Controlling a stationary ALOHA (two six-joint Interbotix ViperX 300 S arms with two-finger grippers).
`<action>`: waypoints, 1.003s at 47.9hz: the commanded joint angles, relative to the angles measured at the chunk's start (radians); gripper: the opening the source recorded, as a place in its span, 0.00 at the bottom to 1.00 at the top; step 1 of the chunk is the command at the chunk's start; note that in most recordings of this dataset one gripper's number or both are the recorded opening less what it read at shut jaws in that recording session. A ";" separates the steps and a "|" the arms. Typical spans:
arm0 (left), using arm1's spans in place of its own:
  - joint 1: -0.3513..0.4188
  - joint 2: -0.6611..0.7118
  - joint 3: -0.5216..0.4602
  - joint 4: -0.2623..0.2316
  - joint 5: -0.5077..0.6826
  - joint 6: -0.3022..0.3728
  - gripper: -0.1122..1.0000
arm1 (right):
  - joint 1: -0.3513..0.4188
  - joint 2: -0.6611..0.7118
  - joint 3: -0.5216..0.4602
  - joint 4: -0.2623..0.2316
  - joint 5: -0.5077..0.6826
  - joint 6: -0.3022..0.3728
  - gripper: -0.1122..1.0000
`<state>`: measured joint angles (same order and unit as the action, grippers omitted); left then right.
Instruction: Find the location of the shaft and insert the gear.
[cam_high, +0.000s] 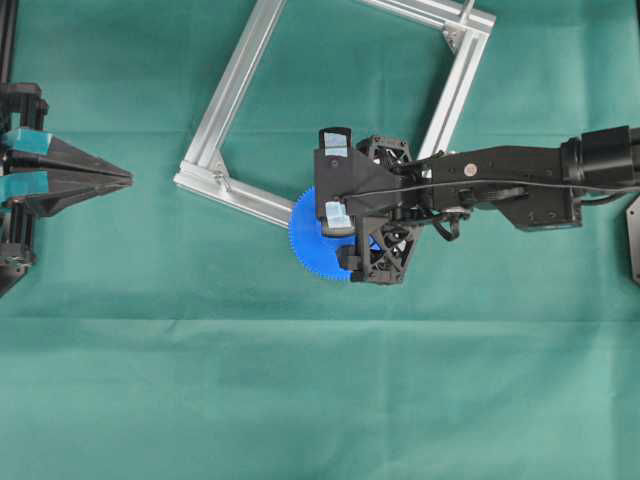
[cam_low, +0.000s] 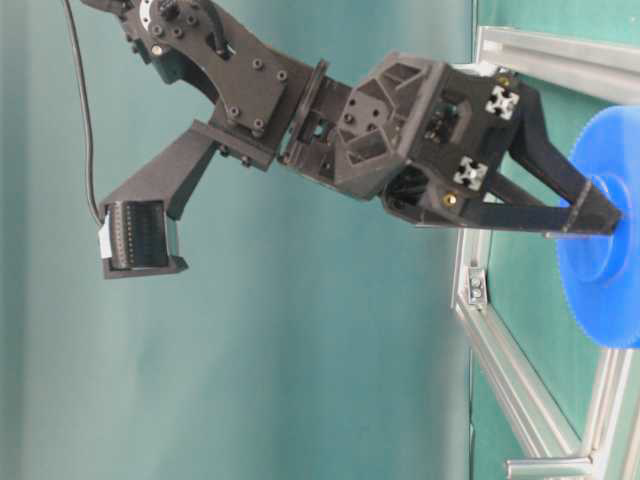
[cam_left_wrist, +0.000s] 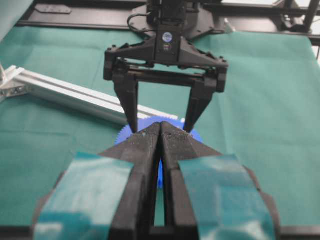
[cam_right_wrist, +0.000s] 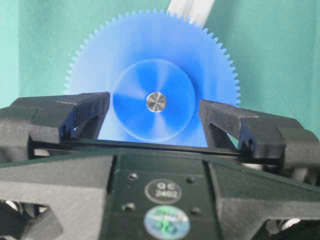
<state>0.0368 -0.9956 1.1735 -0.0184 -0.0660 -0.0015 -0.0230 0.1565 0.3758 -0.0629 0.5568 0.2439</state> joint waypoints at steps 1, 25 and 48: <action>0.003 0.008 -0.028 -0.003 -0.005 0.000 0.11 | 0.000 -0.058 -0.018 -0.005 0.002 -0.002 0.89; 0.003 0.003 -0.028 -0.003 0.003 0.000 0.11 | 0.002 -0.181 0.000 -0.028 0.026 -0.008 0.89; 0.003 0.003 -0.028 -0.003 0.014 -0.002 0.11 | 0.002 -0.290 0.124 -0.028 -0.031 -0.002 0.89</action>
<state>0.0368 -0.9956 1.1735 -0.0199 -0.0537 -0.0015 -0.0230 -0.0844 0.4878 -0.0890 0.5461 0.2408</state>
